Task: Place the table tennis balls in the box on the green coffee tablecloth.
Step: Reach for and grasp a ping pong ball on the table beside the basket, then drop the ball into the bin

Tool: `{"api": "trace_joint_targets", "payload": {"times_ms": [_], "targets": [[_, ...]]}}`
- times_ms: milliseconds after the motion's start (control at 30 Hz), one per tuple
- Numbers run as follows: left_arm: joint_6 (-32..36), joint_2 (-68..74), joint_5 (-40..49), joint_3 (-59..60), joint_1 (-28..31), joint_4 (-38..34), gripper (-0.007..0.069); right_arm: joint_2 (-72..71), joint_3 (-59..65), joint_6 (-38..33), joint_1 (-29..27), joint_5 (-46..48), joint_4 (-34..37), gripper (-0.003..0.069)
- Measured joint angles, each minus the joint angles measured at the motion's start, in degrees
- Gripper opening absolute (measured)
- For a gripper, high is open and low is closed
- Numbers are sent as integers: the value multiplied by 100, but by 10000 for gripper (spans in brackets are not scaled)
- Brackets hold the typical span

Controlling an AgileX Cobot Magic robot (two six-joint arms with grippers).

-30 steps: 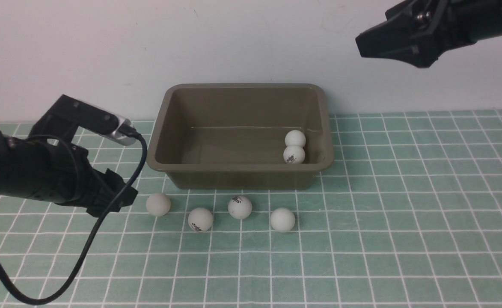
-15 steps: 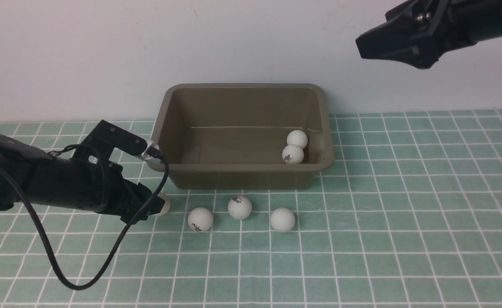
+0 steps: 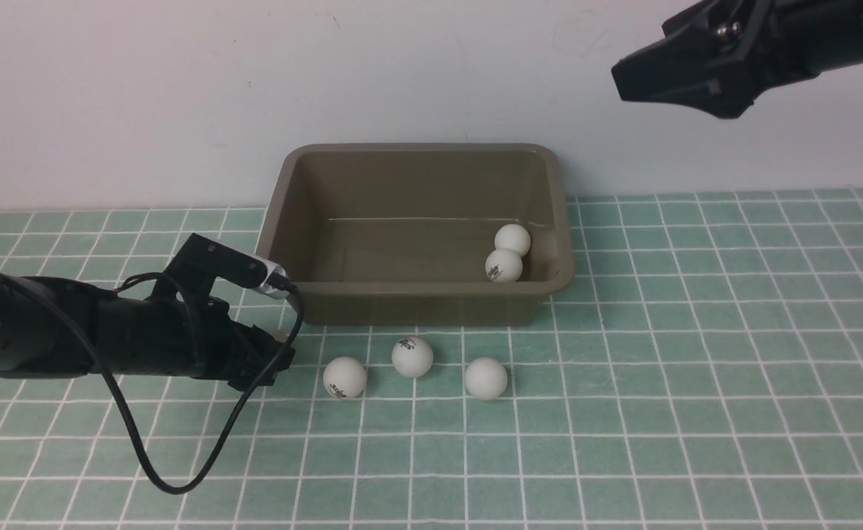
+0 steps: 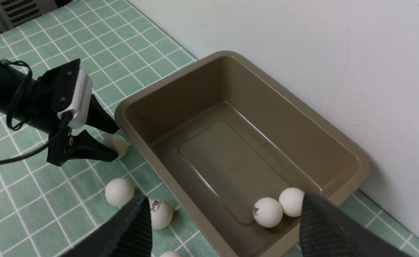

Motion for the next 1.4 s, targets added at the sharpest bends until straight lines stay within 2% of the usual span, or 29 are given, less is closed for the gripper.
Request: {"api": "trace_joint_targets", "payload": {"times_ms": [100, 200, 333, 467, 600, 733, 833, 933, 1000, 1033, 1067, 1167, 1233, 1267, 1400], "targets": [[108, 65, -52, 0, -3, -202, 346, 0, 0, 0, 0, 0, 0, 503], [110, -10, -52, 0, -8, -204, 346, 0, 0, 0, 0, 0, 0, 503], [-218, -338, -106, 0, -8, 257, 346, 0, 0, 0, 0, 0, 0, 502], [-1219, -872, -248, 0, -8, 1228, 346, 0, 0, 0, 0, 0, 0, 494], [-3161, -1453, -40, 0, -8, 2788, 346, 0, 0, 0, 0, 4, -24, 480], [-4085, -1740, 424, 0, -8, 3649, 346, 0, 0, 0, 0, 4, -24, 472], [-4096, -1844, 639, -107, -8, 3651, 346, 0, 0, 0, 0, 4, -31, 472], [-3444, -1810, 716, -526, -8, 2925, 346, 0, 0, 0, -5, 4, -31, 472], [-2809, -1659, 716, -835, -8, 2217, 346, 5, 0, 0, -5, 4, -31, 472], [-2671, -1615, 716, -899, -8, 2140, 346, 5, 0, 0, -5, 4, -31, 472], [-2092, -1423, 734, -1131, -8, 1573, 346, 5, 0, 0, -5, 4, -31, 472], [-1142, -701, 1002, -1812, -8, 634, 346, 5, 0, 0, -5, -9, -31, 472], [-1080, -267, 1323, -2188, -8, 480, 346, 10, 0, 0, -5, -49, -31, 472], [-1269, 106, 1576, -2506, -8, 511, 346, 10, 0, 0, -5, -77, -31, 472], [-2442, 696, 1750, -3044, -14, 1529, 403, 10, 0, 0, -6, -154, -31, 472]]}}
